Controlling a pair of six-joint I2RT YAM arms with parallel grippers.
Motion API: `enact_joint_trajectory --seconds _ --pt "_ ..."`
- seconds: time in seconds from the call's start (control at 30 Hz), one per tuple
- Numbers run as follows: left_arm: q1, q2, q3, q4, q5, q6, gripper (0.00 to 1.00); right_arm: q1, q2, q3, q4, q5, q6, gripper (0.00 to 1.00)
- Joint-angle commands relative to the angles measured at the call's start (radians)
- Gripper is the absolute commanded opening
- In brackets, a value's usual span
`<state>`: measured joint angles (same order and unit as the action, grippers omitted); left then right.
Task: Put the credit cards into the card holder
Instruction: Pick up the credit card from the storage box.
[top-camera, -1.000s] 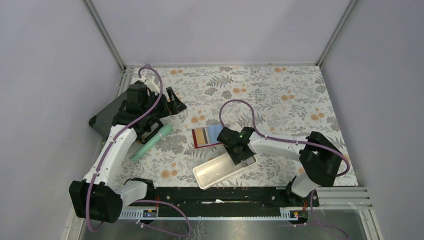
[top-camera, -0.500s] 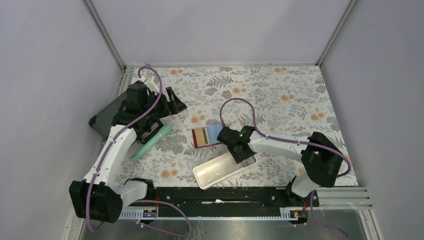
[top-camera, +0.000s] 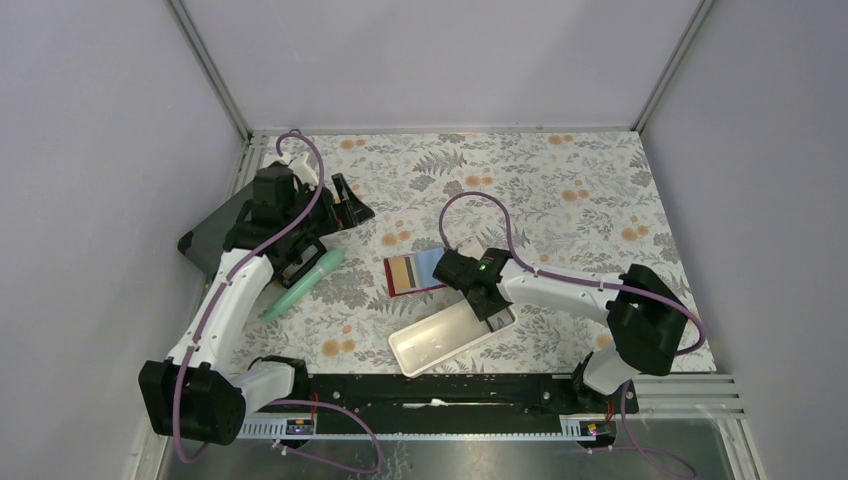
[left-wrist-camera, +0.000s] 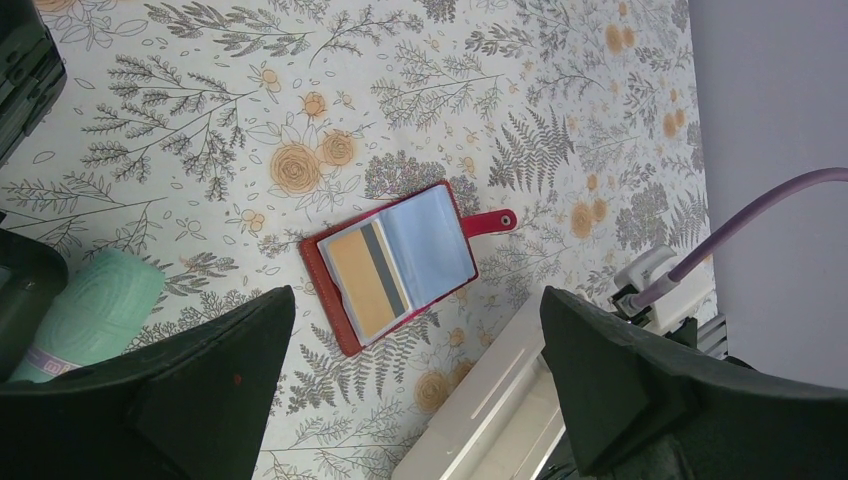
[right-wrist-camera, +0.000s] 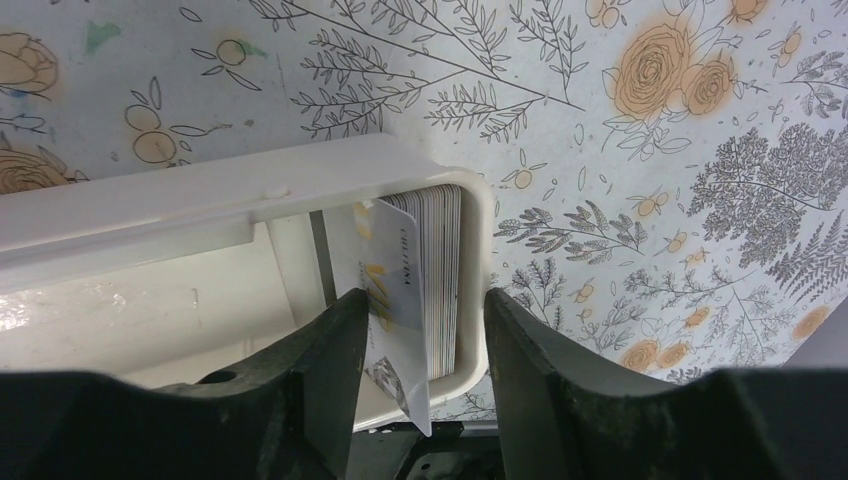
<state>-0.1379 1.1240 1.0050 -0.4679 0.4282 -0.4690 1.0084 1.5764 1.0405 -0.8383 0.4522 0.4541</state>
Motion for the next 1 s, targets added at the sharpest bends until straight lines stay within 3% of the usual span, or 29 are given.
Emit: enact_joint_trajectory --seconds 0.0,0.27,0.97 --pt "0.008 0.005 -0.003 0.055 0.036 -0.005 0.99 0.007 -0.028 0.046 -0.036 0.026 0.008 0.51" --pt "0.009 0.01 -0.005 0.058 0.049 -0.01 0.99 0.007 -0.027 0.062 -0.049 0.026 0.009 0.43" --pt "0.014 0.009 -0.008 0.059 0.055 -0.01 0.99 0.007 -0.064 0.079 -0.025 -0.098 0.014 0.01"
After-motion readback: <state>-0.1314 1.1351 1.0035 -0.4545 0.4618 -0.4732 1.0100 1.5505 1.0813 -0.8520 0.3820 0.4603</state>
